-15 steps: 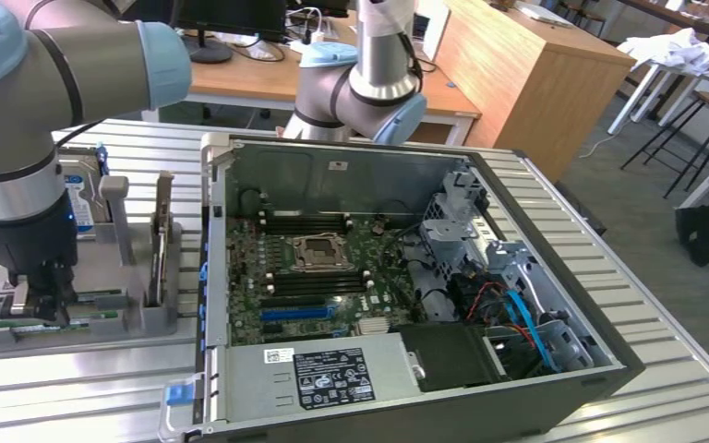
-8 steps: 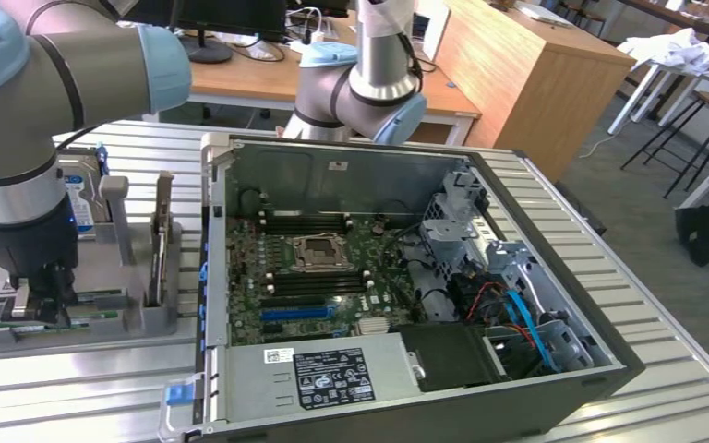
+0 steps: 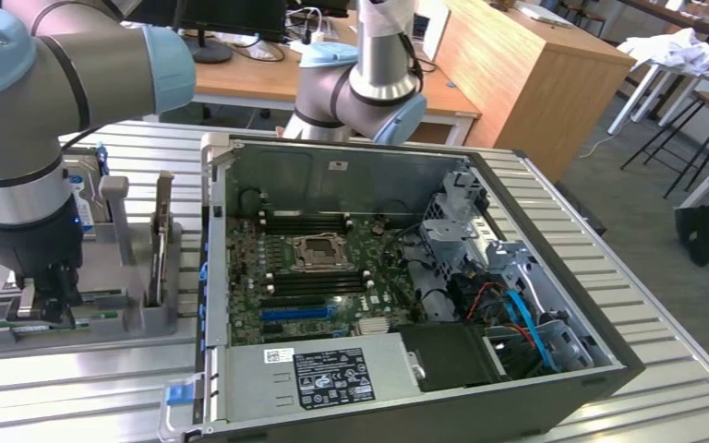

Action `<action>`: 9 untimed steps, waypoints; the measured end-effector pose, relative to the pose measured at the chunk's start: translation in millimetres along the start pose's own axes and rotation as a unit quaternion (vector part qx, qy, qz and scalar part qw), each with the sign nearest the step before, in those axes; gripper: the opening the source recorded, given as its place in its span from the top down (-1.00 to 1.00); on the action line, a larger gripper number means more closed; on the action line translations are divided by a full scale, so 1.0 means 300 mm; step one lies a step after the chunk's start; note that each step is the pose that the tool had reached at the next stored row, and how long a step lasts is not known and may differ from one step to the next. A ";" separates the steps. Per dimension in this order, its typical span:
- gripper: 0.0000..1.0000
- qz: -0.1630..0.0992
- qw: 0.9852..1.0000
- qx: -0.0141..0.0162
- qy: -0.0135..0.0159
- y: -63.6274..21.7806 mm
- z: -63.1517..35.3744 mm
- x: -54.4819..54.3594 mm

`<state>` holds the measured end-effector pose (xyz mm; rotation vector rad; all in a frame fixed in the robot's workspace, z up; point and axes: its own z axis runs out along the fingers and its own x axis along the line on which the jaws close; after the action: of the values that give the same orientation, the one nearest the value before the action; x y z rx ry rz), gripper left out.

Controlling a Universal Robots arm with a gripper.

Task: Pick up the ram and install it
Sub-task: 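Pick up the ram and move it above insertion slot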

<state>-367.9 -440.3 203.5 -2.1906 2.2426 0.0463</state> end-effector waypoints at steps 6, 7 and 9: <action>0.29 0.000 1.000 0.000 0.000 -0.016 0.000 -0.001; 0.29 0.000 1.000 0.000 0.000 -0.016 0.000 0.000; 0.29 0.000 1.000 0.000 0.000 -0.016 0.000 0.000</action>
<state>-363.0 -440.3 203.4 -2.1915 2.2418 0.0463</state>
